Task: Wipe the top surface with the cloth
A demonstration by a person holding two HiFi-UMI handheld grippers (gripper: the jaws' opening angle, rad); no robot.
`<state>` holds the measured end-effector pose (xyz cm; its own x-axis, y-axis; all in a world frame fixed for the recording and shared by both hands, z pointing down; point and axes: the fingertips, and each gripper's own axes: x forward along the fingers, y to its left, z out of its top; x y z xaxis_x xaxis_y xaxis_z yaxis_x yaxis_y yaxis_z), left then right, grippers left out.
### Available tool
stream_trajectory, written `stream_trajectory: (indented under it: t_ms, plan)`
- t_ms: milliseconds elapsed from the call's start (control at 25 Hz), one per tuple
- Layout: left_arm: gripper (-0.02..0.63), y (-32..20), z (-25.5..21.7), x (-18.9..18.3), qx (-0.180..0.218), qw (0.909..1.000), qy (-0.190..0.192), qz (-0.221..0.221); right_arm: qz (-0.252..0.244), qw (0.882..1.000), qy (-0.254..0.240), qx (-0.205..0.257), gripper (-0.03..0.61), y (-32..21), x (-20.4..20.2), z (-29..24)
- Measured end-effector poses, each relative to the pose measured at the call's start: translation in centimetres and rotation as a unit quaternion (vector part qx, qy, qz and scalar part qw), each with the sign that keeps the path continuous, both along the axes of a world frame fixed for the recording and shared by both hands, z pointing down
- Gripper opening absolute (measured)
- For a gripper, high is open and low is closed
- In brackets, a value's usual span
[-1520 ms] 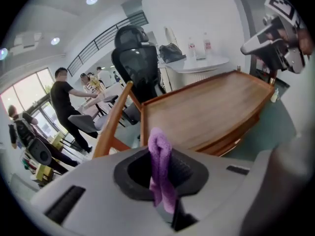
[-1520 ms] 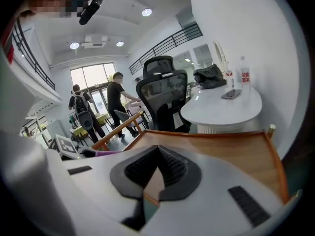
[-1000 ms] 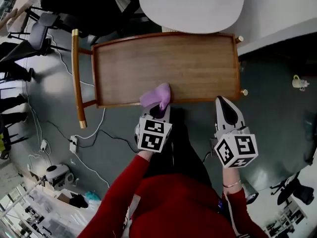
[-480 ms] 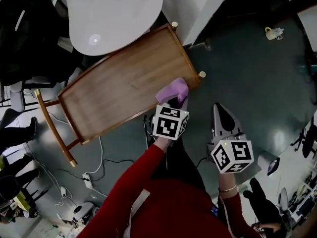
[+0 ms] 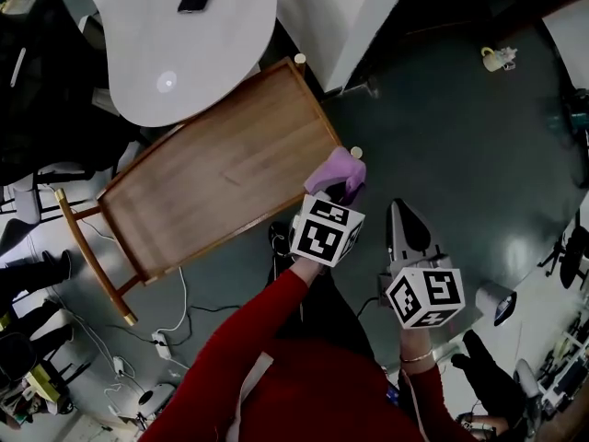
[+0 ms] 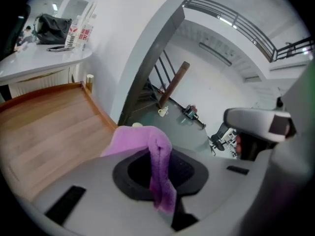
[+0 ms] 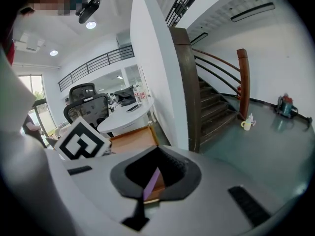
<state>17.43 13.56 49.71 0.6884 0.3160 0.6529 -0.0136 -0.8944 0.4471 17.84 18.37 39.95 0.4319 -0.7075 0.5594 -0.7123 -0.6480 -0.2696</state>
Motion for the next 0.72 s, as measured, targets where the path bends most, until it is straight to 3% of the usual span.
stream_trajectory:
  t_ms: [160, 240, 320, 440, 720]
  plan:
    - [0.051, 0.3, -4.4, -2.5, -0.072, 0.9961, 0.003, 0.050, -0.001, 1.000, 0.001, 0.008, 0.011, -0.4, 0.7, -0.2]
    - [0.051, 0.6, -5.9, -4.1, -0.118, 0.9885, -0.014, 0.093, -0.003, 1.000, 0.003, 0.012, 0.011, -0.7, 1.1, -0.4]
    - [0.051, 0.4, -5.9, -5.0, -0.139, 0.9821, -0.035, 0.122, -0.005, 1.000, 0.006, 0.017, 0.012, -1.1, 1.4, -0.6]
    - [0.051, -1.6, -3.9, -4.0, -0.119, 0.9844, -0.052, 0.118, -0.007, 1.000, 0.007, 0.018, 0.011, -1.6, 1.8, -0.8]
    - [0.051, -9.2, -0.4, 2.7, -0.037, 0.9971, -0.055, 0.039, -0.008, 1.000, 0.000, 0.006, 0.011, -1.7, 2.2, -0.2]
